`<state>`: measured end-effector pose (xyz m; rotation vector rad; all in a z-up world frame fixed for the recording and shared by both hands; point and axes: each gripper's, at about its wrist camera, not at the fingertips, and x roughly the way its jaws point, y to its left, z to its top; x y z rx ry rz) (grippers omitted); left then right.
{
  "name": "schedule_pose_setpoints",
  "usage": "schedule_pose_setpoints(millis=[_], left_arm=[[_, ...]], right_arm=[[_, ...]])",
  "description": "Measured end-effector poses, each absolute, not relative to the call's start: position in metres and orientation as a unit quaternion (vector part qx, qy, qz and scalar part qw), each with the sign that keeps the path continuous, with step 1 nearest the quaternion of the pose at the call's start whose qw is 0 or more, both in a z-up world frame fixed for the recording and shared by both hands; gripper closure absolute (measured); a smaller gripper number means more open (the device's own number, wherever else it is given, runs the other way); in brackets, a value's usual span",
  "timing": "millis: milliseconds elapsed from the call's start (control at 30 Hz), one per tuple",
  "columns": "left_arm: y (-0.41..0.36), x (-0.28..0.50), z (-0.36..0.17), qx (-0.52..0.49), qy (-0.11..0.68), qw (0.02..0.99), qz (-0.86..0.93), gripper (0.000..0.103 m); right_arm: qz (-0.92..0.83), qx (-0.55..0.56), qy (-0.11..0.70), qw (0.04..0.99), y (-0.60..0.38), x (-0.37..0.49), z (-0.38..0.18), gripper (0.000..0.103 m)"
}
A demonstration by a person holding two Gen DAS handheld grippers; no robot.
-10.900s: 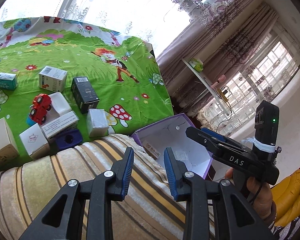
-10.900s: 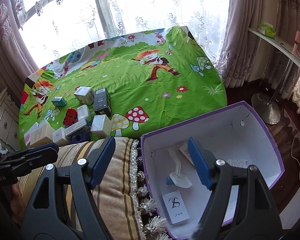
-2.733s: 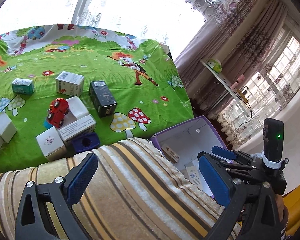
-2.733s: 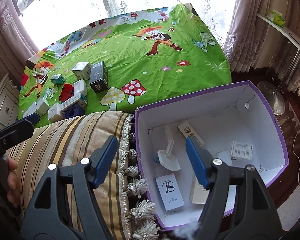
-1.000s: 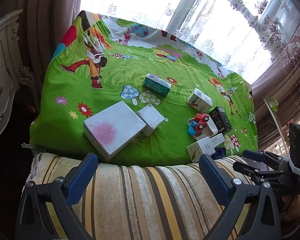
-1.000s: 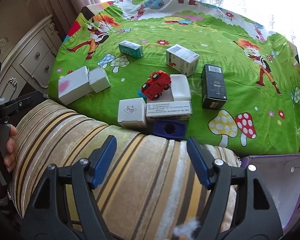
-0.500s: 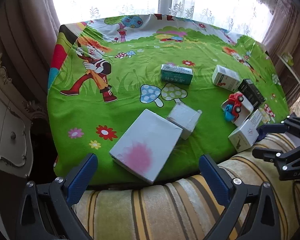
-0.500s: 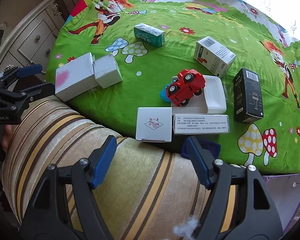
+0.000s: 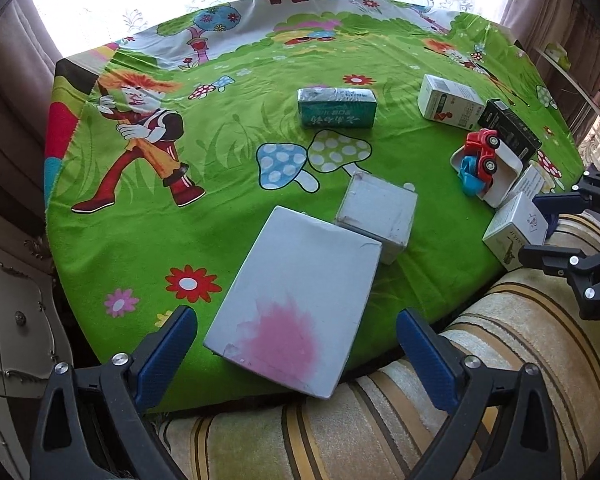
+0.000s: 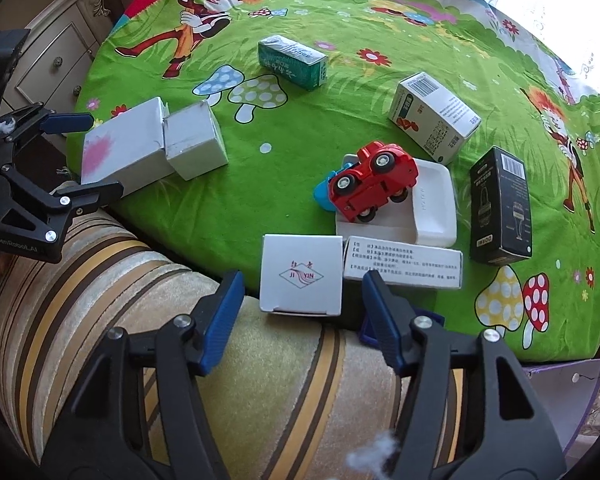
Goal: Organize rigid objects
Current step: 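Grasp the pink-marked white box with the left gripper while the right grasps the white logo box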
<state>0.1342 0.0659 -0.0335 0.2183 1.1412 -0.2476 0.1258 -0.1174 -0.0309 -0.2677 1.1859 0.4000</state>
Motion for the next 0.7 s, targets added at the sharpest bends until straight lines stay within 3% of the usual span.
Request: schedule_pose_setpoints(millis=[67,100,700], left_arm=[[0.066,0.135,-0.037,0.103,0.543,0.825,-0.117,0.025],[0.067,0.136,-0.039,0.100,0.547,0.823,-0.117,0.025],[0.074,0.112,-0.005,0.051,0.496,0.862,-0.085,0.028]], right_arm=[[0.187,-0.126,0.550,0.804,-0.117,0.125,-0.030,0.050],[0.193,-0.124,0.550,0.803,-0.117,0.124,-0.030,0.058],[0.197,-0.102,0.494,0.841,-0.127,0.107,-0.008,0.058]])
